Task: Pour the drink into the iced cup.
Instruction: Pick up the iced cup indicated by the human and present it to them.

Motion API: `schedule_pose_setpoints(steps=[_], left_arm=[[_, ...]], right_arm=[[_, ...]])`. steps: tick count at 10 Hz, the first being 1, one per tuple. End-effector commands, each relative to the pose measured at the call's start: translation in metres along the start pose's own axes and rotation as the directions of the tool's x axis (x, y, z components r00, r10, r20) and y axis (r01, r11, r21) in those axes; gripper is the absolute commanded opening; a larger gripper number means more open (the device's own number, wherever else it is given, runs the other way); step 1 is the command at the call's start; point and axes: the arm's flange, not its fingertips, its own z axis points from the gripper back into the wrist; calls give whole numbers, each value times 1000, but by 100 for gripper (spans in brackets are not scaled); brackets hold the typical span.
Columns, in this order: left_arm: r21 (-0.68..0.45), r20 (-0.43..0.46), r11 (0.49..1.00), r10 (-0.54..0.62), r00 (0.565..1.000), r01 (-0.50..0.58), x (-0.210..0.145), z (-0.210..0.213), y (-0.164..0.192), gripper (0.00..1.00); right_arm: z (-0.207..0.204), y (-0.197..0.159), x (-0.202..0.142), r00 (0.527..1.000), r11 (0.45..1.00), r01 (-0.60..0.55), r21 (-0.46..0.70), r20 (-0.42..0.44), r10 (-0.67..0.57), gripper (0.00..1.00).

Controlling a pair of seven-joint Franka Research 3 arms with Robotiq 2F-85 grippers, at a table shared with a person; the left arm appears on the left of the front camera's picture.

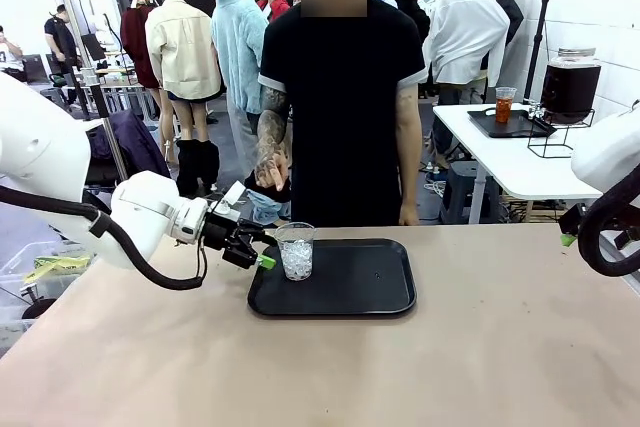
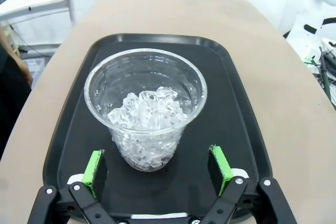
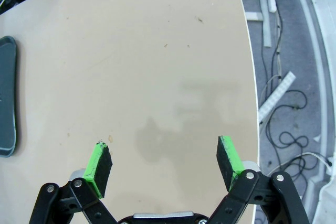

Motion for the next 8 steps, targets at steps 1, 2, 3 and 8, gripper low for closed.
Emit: schedule_pose_setpoints(steps=[1, 2, 3, 8], left_arm=[[26, 41, 1000, -14, 999, 12, -4, -6, 13, 100], [11, 52, 1000, -9, 999, 9, -5, -8, 15, 100], [7, 63, 1000, -18, 998, 18, -6, -10, 16, 100], [-31, 112, 999, -20, 994, 23, -10, -23, 25, 100]], right_arm=[[-1, -1, 1, 1000, 1000, -4, -9, 3, 4, 100], [-1, -1, 1, 1000, 1000, -4, -9, 3, 4, 100], [-1, -1, 1, 1000, 1000, -4, -9, 3, 4, 100], [-1, -1, 1, 1000, 1000, -4, -9, 3, 4, 100]])
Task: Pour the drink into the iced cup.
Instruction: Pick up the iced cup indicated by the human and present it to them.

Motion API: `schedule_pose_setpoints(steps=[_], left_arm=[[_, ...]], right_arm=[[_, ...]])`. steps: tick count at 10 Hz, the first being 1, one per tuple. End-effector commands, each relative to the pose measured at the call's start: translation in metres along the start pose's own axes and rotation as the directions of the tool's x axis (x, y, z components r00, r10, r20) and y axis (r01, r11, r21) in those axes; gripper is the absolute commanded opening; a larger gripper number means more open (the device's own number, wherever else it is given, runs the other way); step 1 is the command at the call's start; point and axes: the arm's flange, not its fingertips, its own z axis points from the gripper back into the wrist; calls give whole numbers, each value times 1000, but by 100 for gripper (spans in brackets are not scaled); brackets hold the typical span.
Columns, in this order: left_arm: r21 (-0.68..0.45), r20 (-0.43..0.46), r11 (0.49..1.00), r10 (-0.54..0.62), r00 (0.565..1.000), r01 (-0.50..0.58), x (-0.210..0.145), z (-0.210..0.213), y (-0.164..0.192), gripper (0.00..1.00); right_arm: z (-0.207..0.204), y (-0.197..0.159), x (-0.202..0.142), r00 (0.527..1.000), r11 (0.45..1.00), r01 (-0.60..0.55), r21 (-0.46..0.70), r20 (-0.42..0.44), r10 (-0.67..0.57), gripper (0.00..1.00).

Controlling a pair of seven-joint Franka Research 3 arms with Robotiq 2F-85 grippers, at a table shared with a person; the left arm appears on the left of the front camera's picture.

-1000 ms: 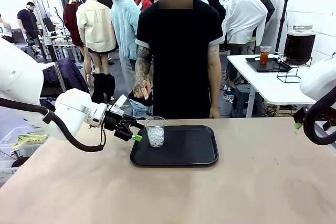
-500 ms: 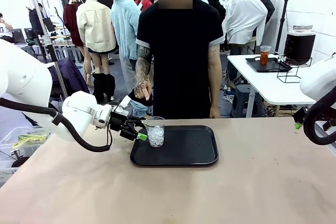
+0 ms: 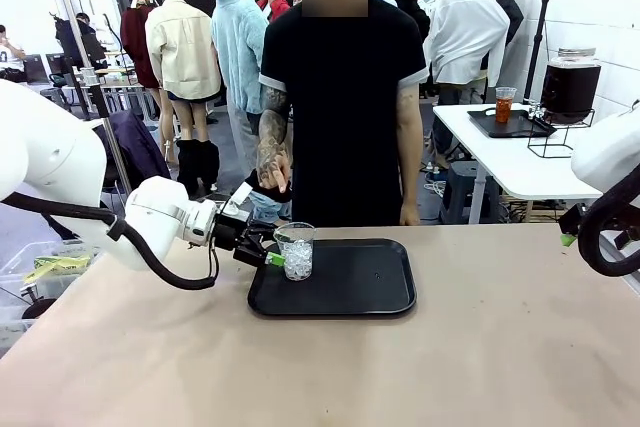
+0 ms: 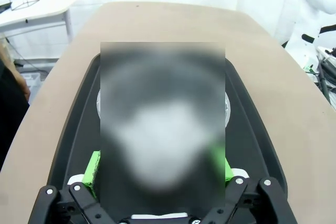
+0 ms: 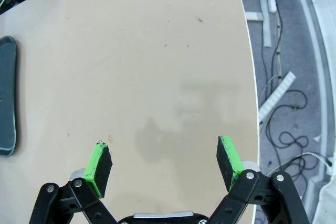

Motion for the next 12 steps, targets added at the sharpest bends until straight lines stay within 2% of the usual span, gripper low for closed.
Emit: schedule_pose_setpoints(steps=[1, 12], left_arm=[[-9, 35, 1000, -21, 999, 21, -4, -8, 9, 100], [-90, 83, 995, -40, 996, 47, -8, -30, 15, 100]], right_arm=[[-1, -1, 1, 1000, 1000, -4, -9, 3, 4, 100], [-1, -1, 1, 1000, 1000, -4, -9, 3, 4, 100]])
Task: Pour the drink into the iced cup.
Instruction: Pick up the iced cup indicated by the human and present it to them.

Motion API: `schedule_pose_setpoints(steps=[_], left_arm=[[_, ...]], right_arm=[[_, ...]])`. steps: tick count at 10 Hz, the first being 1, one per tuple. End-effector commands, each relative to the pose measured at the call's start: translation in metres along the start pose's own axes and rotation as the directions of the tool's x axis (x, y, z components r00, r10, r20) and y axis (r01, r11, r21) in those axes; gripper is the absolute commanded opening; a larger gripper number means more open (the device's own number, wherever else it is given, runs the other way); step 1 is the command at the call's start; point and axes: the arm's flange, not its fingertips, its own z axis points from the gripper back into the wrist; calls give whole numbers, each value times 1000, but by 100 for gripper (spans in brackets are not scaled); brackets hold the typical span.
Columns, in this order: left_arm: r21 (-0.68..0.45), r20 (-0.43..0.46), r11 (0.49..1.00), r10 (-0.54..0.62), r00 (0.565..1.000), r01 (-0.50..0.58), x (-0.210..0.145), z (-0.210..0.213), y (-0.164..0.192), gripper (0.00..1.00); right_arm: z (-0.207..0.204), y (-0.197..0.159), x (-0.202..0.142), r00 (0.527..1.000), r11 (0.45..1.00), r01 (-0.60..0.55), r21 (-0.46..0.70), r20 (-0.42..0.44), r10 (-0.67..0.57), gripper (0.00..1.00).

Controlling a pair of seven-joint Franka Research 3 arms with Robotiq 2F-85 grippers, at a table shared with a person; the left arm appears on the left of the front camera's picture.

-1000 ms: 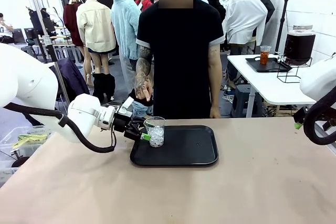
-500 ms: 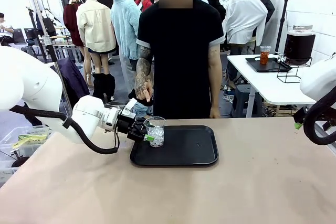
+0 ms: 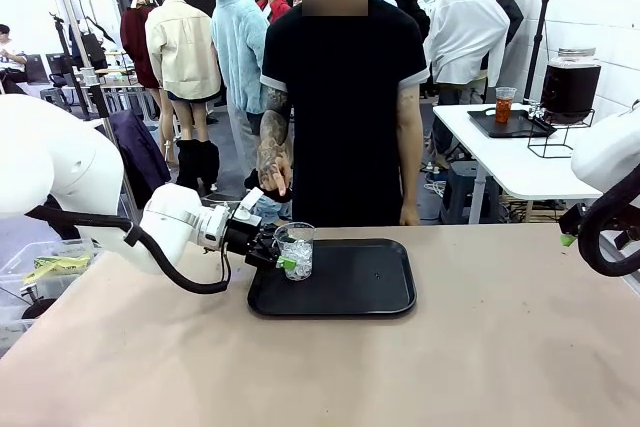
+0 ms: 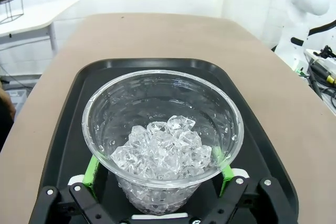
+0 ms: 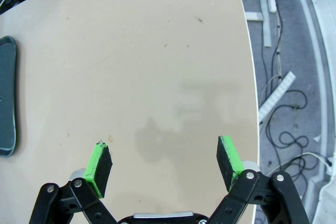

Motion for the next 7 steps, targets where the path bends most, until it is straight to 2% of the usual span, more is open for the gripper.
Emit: schedule_pose_setpoints(steps=[1, 7], left_arm=[[-13, 21, 999, -32, 999, 32, 0, -1, 6, 100], [-37, 11, 999, -37, 999, 38, -2, -11, 5, 100]], right_arm=[[-1, -1, 1, 1000, 1000, -4, -9, 3, 4, 100], [-1, -1, 1, 1000, 1000, -4, -9, 3, 4, 100]])
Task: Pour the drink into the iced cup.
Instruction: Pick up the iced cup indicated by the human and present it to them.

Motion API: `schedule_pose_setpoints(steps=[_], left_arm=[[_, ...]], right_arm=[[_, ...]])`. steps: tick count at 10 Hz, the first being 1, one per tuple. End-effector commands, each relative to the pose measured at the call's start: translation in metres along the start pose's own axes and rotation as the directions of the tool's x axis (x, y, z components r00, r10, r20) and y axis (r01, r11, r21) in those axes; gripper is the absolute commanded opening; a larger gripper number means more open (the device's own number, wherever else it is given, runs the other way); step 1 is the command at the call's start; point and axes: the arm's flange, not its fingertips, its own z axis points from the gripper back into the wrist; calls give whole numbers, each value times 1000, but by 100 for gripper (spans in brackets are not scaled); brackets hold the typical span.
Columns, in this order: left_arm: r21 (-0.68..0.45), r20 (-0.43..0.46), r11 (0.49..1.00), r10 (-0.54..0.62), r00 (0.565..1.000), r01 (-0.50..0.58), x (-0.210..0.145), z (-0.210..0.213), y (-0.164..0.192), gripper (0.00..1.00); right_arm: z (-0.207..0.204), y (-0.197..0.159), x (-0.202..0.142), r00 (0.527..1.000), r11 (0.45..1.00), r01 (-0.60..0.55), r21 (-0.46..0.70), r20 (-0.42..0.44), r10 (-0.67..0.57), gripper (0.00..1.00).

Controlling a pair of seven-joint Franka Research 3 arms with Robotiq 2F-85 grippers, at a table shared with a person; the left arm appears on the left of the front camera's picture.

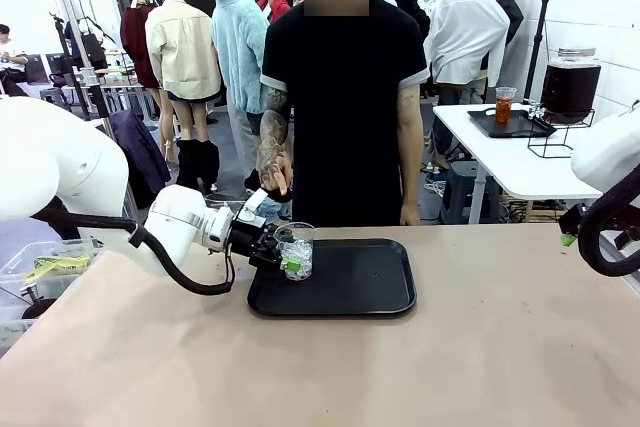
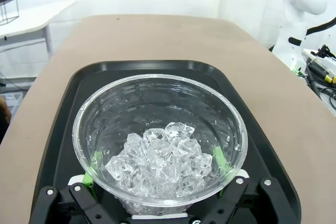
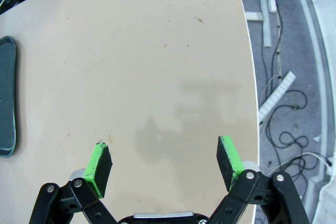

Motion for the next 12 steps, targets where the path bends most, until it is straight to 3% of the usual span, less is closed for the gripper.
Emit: schedule_pose_setpoints(steps=[1, 2, 12], left_arm=[[-22, 4, 999, -34, 999, 34, -1, -1, 5, 80], [-32, 8, 998, -50, 999, 50, 0, 0, 4, 75], [-49, -8, 998, -31, 1000, 30, 1, 3, 0, 72]], right_arm=[[-1, -1, 1, 1000, 1000, -4, -9, 3, 4, 100], [-1, -1, 1, 1000, 1000, -4, -9, 3, 4, 100], [-1, -1, 1, 1000, 1000, -4, -9, 3, 4, 100]])
